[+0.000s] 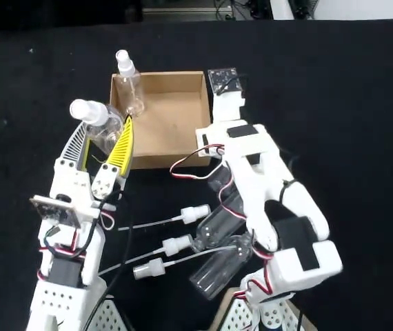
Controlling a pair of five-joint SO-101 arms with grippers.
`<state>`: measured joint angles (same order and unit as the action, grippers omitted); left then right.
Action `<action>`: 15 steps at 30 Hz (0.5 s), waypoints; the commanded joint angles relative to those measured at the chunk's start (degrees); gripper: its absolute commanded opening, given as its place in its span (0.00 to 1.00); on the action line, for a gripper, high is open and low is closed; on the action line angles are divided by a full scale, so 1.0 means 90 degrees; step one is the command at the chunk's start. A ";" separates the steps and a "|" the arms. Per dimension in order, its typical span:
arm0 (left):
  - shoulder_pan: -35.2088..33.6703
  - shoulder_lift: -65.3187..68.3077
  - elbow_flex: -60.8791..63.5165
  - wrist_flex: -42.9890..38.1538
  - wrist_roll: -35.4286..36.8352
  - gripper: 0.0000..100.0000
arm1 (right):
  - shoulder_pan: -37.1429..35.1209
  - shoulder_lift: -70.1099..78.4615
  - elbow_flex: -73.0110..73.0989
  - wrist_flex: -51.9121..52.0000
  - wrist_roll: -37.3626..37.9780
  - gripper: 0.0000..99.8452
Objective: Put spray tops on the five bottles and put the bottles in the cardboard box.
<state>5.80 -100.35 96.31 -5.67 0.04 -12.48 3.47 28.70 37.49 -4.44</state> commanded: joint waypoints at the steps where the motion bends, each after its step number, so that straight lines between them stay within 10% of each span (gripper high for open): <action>1: -0.0093 0.0918 0.0093 -0.0791 -0.0010 0.03 | -0.0147 -0.0972 0.0024 0.0039 -0.0059 0.16; 15: -0.0103 0.5734 -0.1578 -0.3673 0.0039 0.03 | 0.0147 -0.2632 0.0884 0.0039 -0.0020 0.16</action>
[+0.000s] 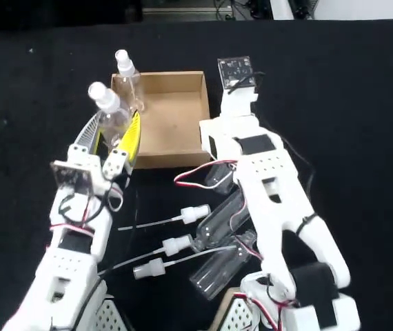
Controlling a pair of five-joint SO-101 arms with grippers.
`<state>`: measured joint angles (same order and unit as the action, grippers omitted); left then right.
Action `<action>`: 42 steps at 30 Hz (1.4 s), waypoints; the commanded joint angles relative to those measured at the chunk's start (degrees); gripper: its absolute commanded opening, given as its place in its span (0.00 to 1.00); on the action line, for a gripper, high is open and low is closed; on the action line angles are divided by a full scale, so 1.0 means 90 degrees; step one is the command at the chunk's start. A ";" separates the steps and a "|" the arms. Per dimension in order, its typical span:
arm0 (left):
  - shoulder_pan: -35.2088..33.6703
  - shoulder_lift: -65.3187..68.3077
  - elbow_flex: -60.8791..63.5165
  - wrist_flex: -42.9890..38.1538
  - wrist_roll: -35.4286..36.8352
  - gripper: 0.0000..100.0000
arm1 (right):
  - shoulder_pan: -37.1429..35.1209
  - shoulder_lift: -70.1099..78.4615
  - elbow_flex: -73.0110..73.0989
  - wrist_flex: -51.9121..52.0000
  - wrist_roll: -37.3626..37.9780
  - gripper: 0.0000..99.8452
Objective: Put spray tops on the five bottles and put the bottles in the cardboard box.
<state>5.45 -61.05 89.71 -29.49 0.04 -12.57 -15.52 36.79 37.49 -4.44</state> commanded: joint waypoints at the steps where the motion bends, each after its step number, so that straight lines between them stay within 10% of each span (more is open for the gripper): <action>1: -0.0063 0.1739 -0.0904 -0.1416 0.0039 0.03 | 0.0293 -0.0562 -0.0005 0.0029 -0.0020 0.16; 20: -0.0073 0.7394 -0.2525 -0.5255 0.0029 0.03 | 0.1553 -0.0581 0.0542 -0.1065 -0.0039 0.16; 42: -0.0337 0.9328 -0.3375 -0.6125 -0.0010 0.03 | 0.1582 -0.0581 0.0581 -0.1123 -0.0020 0.16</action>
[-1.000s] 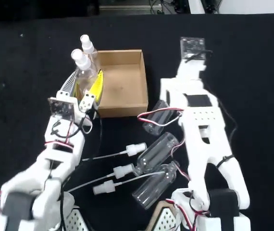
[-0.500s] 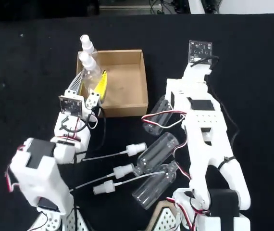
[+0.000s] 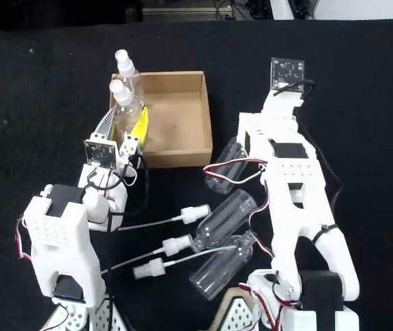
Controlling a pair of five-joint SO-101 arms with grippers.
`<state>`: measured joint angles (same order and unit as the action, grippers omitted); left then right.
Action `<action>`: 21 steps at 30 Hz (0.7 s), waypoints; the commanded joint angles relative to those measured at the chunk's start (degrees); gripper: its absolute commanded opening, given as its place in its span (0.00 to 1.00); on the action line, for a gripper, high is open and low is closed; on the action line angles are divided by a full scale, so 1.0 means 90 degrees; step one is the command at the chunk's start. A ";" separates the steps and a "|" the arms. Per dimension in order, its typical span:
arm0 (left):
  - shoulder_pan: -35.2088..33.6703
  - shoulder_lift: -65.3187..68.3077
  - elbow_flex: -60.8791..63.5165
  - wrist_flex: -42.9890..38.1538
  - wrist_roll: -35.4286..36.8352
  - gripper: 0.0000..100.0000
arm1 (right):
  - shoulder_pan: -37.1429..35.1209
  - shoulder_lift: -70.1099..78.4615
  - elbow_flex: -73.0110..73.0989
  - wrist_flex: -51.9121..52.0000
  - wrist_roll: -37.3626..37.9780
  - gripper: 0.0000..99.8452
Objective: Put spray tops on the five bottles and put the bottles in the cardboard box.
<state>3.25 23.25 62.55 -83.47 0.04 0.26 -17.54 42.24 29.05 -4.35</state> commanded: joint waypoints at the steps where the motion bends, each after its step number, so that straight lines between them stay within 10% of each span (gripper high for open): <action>1: -0.0103 -0.0039 -0.0425 -0.0088 -0.0010 0.03 | 0.0156 -0.0357 0.0015 -0.0205 -0.0029 0.16; 21: -0.0083 -0.0039 -0.0786 0.0889 -0.0010 0.03 | 0.0156 -0.0357 0.0044 -0.0205 -0.0029 0.16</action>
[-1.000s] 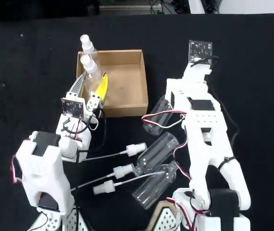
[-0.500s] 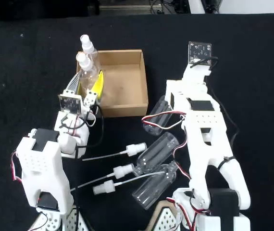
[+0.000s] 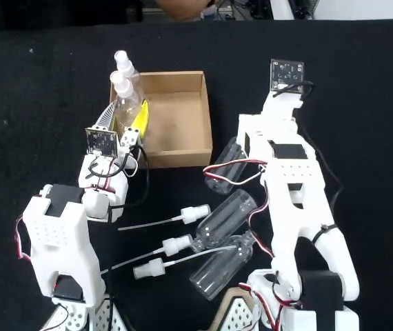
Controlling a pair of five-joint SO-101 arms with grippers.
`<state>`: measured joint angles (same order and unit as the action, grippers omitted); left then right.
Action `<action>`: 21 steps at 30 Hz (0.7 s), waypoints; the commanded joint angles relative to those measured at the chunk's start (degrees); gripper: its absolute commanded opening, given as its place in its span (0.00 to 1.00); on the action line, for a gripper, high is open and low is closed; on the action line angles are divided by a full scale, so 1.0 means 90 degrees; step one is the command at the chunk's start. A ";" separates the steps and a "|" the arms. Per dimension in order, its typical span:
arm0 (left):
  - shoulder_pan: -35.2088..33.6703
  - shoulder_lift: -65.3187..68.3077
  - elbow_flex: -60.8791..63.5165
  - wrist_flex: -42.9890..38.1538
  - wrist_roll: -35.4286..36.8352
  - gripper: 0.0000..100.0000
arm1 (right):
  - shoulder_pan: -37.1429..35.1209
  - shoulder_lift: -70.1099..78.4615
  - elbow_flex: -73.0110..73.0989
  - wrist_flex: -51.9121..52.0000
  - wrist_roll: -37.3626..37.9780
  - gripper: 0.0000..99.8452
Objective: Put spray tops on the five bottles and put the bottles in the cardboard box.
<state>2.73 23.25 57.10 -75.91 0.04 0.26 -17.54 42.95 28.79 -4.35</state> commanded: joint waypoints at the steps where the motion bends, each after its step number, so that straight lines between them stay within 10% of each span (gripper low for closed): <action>1: -0.0024 -0.0039 -0.0181 0.0049 -0.0010 0.04 | 0.0156 -0.0357 -0.0034 -0.0176 -0.0029 0.16; 8: -0.0044 -0.0039 -0.0132 0.0068 0.0039 0.20 | 0.0156 -0.0357 -0.0034 -0.0176 -0.0029 0.16; 21: -0.0083 -0.0039 -0.0132 0.0068 -0.0010 0.19 | 0.0156 -0.0357 -0.0034 -0.0176 -0.0029 0.16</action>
<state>2.73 23.25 57.10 -75.47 0.04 0.26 -17.54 42.95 28.79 -4.35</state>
